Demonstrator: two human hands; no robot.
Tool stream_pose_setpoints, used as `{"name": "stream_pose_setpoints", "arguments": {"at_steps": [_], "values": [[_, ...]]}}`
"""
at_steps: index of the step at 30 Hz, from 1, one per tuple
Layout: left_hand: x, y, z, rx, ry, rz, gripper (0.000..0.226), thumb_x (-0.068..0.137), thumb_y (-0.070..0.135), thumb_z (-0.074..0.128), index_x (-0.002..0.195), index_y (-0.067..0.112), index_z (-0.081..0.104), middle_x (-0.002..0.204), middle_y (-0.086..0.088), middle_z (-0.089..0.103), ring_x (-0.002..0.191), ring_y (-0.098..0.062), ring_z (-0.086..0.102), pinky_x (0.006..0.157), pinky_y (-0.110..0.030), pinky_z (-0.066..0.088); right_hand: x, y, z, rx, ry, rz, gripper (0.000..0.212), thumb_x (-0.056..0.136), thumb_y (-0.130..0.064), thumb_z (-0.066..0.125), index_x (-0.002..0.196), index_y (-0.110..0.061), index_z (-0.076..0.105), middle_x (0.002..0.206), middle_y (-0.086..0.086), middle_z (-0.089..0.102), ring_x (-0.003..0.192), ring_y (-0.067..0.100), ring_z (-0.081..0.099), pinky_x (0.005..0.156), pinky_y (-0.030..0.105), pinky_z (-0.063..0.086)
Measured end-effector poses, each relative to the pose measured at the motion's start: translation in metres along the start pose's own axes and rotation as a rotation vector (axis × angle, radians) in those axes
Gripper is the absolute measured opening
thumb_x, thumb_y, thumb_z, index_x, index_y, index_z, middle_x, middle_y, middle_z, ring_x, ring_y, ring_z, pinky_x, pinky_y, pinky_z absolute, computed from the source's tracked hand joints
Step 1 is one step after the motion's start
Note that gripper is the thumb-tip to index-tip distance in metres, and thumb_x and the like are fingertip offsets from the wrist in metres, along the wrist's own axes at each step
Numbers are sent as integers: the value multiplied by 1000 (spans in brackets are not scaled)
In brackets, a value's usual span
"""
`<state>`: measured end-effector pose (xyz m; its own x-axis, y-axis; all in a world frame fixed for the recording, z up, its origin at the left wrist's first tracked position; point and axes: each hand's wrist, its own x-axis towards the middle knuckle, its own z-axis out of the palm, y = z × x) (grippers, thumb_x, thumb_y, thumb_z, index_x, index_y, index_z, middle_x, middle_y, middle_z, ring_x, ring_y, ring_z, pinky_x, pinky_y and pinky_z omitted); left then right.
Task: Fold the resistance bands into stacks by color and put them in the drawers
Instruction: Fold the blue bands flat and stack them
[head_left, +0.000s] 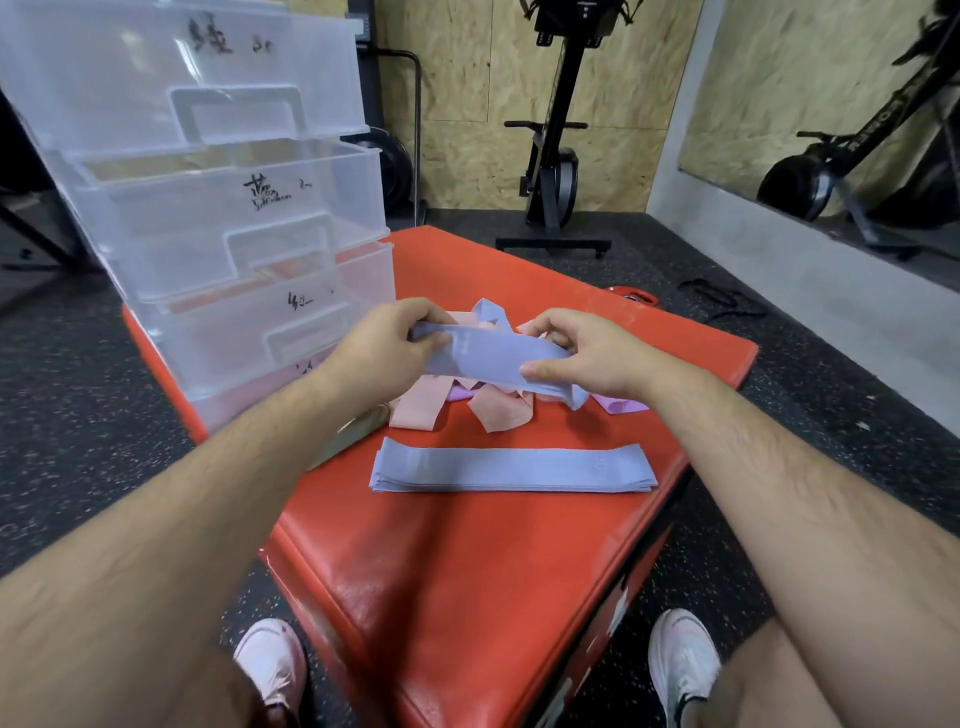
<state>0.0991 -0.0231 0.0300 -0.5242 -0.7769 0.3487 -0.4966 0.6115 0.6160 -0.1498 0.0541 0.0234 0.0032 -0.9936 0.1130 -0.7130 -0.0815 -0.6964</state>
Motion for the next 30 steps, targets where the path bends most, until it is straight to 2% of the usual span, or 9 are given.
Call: {"name": "stream_pose_setpoints", "arguments": {"at_steps": [4,9,13,17,19,22,24,28,30], "values": [[0,-2,-8,26,48,-26,14,95,12,59,103,14,69,96,0,69,89,-16,59,68,-7,39,-14,20,-23,-51,25,24,23,91,-27,71,110,-30,58,70,3,53,59,12,49,64,33,41],[-6,-10,-9,1,-21,-111,16,92,13,61,105,18,69,102,0,71,96,-20,63,83,-32,49,-34,36,-44,-85,-4,54,21,93,-25,68,111,-30,58,65,3,59,59,17,58,70,37,47],[-20,-17,3,43,-137,-143,14,91,12,64,101,21,66,94,-1,66,81,-16,58,69,-21,46,-41,47,-40,-109,-71,112,14,94,-26,68,106,-27,62,55,-12,54,49,14,51,59,32,41],[-33,-26,20,193,-220,-133,16,90,13,62,102,23,66,99,3,68,91,-19,62,71,-26,43,-47,53,-17,-163,-166,174,8,93,-29,66,99,-25,63,52,-13,50,50,16,44,53,34,40],[-39,-30,28,270,-250,-139,17,91,15,62,107,19,66,104,4,65,92,-17,58,71,-22,37,-48,54,-7,-233,-193,199,10,93,-31,66,101,-25,63,62,-12,56,56,13,50,59,32,44],[-45,-37,37,368,-278,-104,19,91,12,61,108,18,67,106,-1,64,94,-20,59,74,-24,43,-50,54,5,-320,-204,221,15,92,-37,66,104,-29,64,86,-4,61,72,13,56,67,31,47],[-49,-38,39,433,-306,-76,20,91,11,59,107,19,67,103,0,63,93,-21,60,66,-18,38,-51,55,13,-373,-195,222,16,92,-37,66,106,-30,64,94,-5,61,80,11,55,66,26,44],[-49,-42,44,592,-339,-12,23,91,24,59,114,26,64,118,1,55,118,-26,48,94,-31,36,-52,54,19,-459,-216,188,19,95,-32,63,113,-27,67,107,-5,63,94,14,57,75,27,42],[-50,-42,46,657,-335,-27,28,89,27,59,117,30,60,123,3,50,122,-26,40,99,-36,32,-50,53,13,-481,-222,179,21,99,-27,57,117,-24,69,110,-11,58,99,9,53,83,22,38]]}}
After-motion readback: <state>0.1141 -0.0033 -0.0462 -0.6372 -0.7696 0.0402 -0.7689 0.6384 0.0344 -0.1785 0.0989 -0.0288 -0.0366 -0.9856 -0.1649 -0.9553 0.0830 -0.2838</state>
